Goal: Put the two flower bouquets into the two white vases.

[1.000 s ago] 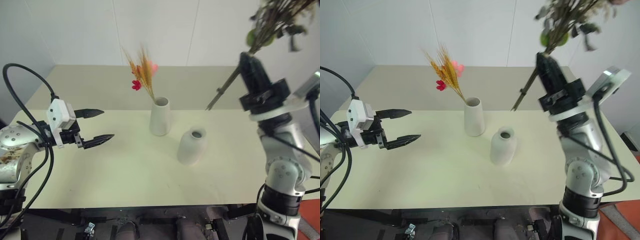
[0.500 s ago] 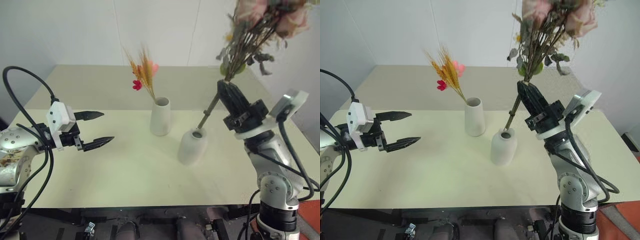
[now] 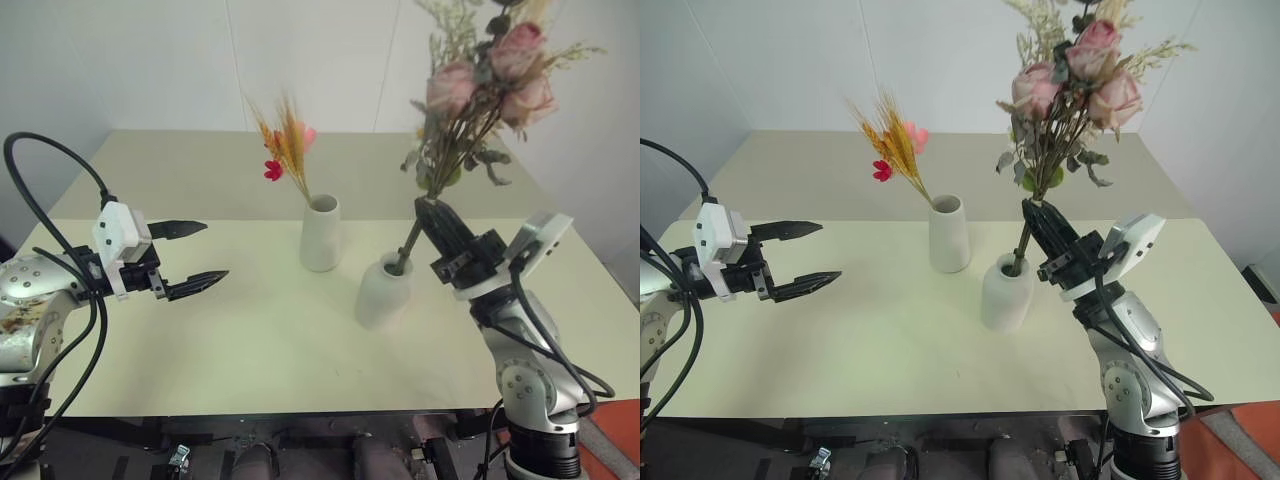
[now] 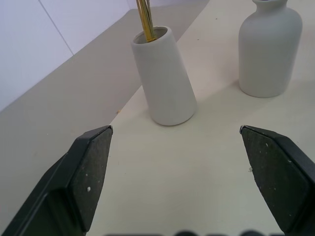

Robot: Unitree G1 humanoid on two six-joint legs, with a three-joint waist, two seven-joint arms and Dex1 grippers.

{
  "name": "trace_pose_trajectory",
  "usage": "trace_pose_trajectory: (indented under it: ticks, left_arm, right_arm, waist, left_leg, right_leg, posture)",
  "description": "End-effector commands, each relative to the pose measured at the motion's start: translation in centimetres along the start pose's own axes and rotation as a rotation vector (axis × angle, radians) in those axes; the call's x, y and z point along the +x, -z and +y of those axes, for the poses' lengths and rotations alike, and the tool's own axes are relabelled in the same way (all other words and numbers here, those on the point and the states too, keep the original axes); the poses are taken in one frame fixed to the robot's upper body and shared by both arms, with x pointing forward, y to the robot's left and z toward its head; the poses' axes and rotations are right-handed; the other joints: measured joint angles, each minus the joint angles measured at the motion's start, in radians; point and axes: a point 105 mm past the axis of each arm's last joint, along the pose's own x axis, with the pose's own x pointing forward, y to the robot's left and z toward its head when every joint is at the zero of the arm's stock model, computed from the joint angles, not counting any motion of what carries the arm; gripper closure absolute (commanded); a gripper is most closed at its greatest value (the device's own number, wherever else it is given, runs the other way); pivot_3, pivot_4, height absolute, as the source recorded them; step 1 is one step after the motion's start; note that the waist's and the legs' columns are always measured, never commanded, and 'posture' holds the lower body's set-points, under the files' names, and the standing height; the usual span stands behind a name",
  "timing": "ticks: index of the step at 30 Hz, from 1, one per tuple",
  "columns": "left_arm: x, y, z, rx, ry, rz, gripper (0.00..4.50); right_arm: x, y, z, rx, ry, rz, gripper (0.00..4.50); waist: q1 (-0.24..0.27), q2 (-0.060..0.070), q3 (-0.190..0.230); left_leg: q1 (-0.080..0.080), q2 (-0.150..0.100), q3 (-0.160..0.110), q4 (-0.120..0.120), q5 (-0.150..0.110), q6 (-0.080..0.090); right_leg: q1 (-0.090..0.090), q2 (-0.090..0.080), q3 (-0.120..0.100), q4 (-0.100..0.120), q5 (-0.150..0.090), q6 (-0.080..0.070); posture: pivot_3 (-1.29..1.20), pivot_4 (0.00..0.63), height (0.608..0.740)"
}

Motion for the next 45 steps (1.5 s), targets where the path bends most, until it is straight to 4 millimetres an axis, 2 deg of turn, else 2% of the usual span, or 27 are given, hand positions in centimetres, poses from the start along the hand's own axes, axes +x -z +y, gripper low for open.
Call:
trace_pose_trajectory:
  ticks: [1,4,11,15,21,25,29,33,38,45]
  left_arm:
    - [-0.1,-1.3,0.3,0.033,-0.001,-0.032,0.0]
    - [0.0,-1.1,0.3,0.031,0.001,-0.026,0.0]
    - [0.3,-1.2,0.5,0.038,0.009,-0.025,0.0]
    - [0.4,-1.2,0.6,0.042,0.014,-0.021,0.0]
    - [0.4,-1.1,0.6,0.044,0.013,-0.018,0.0]
    - [0.4,-1.1,0.6,0.04,0.012,-0.018,0.0]
    - [0.1,-0.9,0.5,0.039,0.017,-0.011,0.0]
    - [-0.5,-0.7,0.6,0.05,0.0,0.006,0.0]
    - [-1.8,-0.7,0.9,0.06,-0.042,0.026,0.0]
    - [-3.5,-0.5,1.0,0.055,-0.102,0.061,0.0]
  right_arm:
    - [-0.6,-0.9,1.2,-0.006,-0.072,-0.049,3.55]
    - [-1.0,-0.6,2.0,0.003,-0.114,-0.035,2.64]
    - [-1.7,0.8,2.3,-0.049,-0.126,0.042,0.05]
    - [-2.8,1.8,1.9,-0.128,-0.111,0.145,0.02]
    - [-4.9,0.7,0.7,-0.213,-0.083,0.194,0.02]
    - [-7.2,-0.9,-1.1,-0.305,-0.13,0.279,0.02]
    - [-10.7,-3.6,-4.6,-0.368,-0.163,0.421,0.02]
    - [-13.6,-6.2,-7.7,-0.453,-0.152,0.57,0.02]
    - [-15.6,-9.2,-10.7,-0.51,-0.091,0.679,0.02]
    - [-16.5,-9.8,-12.1,-0.558,-0.068,0.753,0.02]
  waist:
    - [0.0,0.0,0.0]
    - [0.0,0.0,0.0]
    - [0.002,0.0,0.0]
    - [0.006,0.0,0.0]
    - [0.01,0.0,0.0]
    - [0.021,-0.001,0.0]
    - [0.026,-0.001,0.0]
    - [0.026,-0.001,0.0]
    - [0.016,-0.001,0.0]
    - [0.021,-0.001,0.0]
  left_leg:
    - [0.0,0.0,0.0,0.0,0.0,0.0]
    - [0.0,0.0,0.0,0.0,0.0,0.0]
    - [0.001,0.0,0.0,0.0,0.0,0.0]
    - [0.001,0.0,0.0,0.0,0.0,0.0]
    - [0.001,0.0,0.0,0.0,0.0,0.0]
    - [0.001,0.0,0.0,0.0,0.0,0.0]
    - [0.002,-0.001,0.0,0.0,0.0,0.0]
    - [0.01,0.0,0.0,0.0,0.0,0.0]
    - [0.015,0.0,0.001,0.0,0.0,0.0]
    - [0.015,0.0,0.001,-0.001,0.0,0.0]
  right_leg:
    - [0.0,0.0,0.0,0.0,0.0,0.0]
    - [0.0,0.0,0.0,0.0,-0.001,0.001]
    - [0.0,0.0,0.0,0.001,-0.003,0.004]
    - [0.0,0.0,0.0,0.0,-0.003,0.004]
    - [0.0,0.0,0.0,0.001,-0.003,0.004]
    - [0.001,0.0,0.0,0.0,-0.003,0.005]
    - [0.003,0.0,0.0,0.0,-0.004,0.005]
    - [0.011,0.0,-0.001,-0.002,-0.006,0.004]
    - [0.016,-0.001,0.0,-0.006,-0.008,-0.001]
    - [0.016,-0.001,0.0,-0.008,-0.008,-0.001]
  posture:
    - [0.0,0.15,0.74]
    - [0.0,0.15,0.74]
    - [0.0,0.15,0.74]
    - [0.0,0.15,0.74]
    - [0.0,0.15,0.74]
    - [0.0,0.15,0.74]
    - [0.0,0.15,0.74]
    - [0.0,0.15,0.74]
    - [0.0,0.15,0.74]
    - [0.0,0.15,0.74]
